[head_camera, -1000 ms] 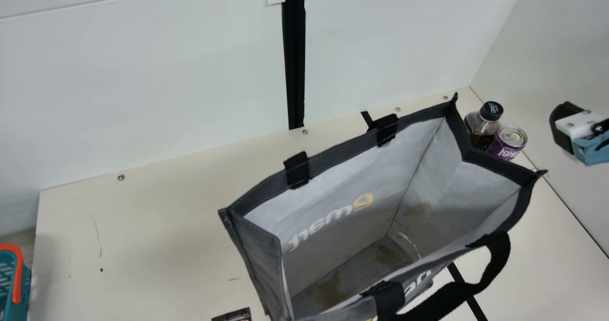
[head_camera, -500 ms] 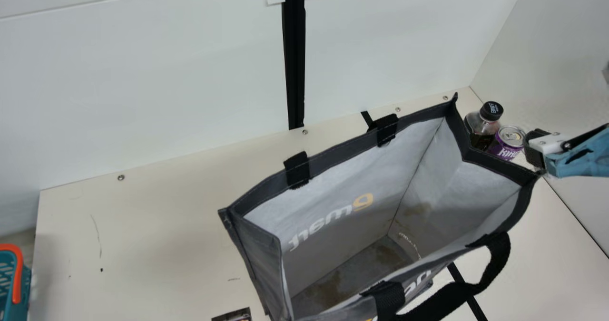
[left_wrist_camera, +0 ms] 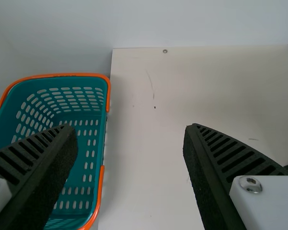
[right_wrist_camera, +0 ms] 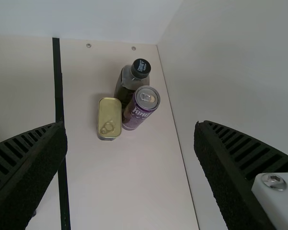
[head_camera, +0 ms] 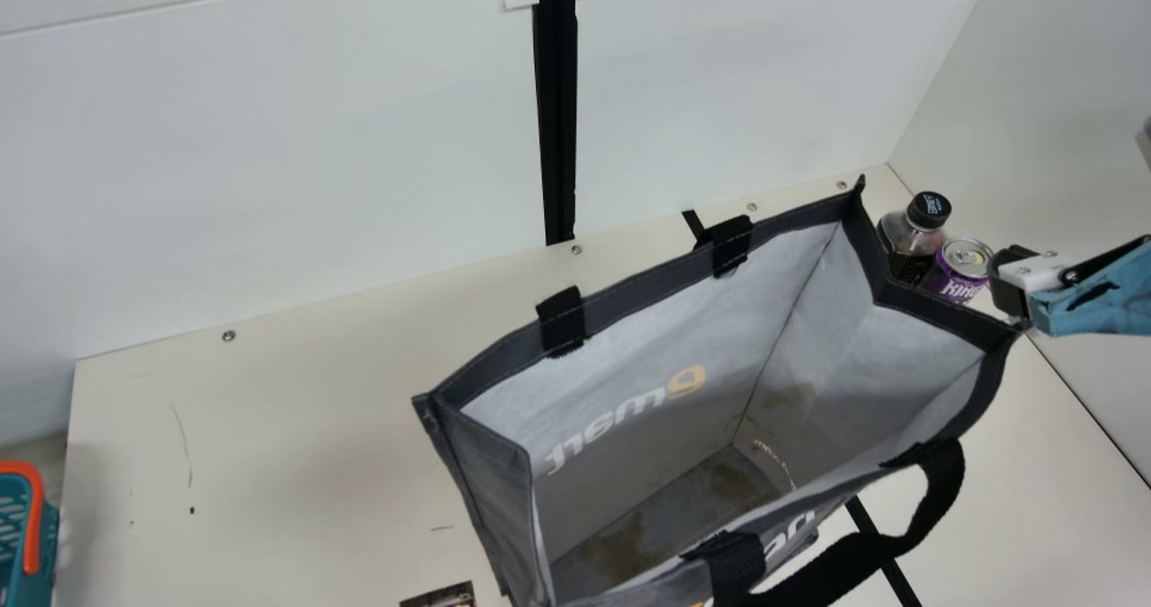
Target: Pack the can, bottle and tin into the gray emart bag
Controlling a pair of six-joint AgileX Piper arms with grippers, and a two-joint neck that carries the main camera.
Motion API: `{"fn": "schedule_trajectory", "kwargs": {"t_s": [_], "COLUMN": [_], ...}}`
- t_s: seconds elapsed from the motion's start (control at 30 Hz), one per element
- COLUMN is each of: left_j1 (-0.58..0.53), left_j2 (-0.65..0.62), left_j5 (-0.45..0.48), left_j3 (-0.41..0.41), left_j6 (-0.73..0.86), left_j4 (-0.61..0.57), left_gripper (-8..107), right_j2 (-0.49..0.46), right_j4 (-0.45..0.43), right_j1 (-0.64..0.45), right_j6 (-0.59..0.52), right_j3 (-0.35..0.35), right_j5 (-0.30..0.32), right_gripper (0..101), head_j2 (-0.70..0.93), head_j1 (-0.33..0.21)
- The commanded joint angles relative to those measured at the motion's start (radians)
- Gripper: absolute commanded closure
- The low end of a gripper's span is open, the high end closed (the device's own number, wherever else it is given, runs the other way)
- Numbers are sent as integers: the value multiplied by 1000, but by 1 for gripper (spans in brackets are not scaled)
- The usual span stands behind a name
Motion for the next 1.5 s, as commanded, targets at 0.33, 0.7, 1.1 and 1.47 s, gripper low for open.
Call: {"fn": "schedule_trajectory", "kwargs": {"t_s": [0.33,0.7,1.1,1.47], "left_j1": [-12,-126,-290,-382], "left_j2": [7,70,165,237], "left_j5": [-5,-47,-86,-103], "left_j3": [-7,-59,-146,-218], "left_j6": [-3,-40,-143,-196], "left_j4": [4,39,128,175], "left_gripper": [9,9,9,9], "right_j2": [0,0,0,0], "right_j4": [0,0,0,0], "right_j1": [0,0,0,0], "right_j6": [0,0,0,0], "right_j3": [0,0,0,0], "right_j5": [0,0,0,0], "right_gripper": [10,10,10,10], "head_j2": [-1,-1,-1,-1], "head_j1": [-23,-23,-23,-23]}}
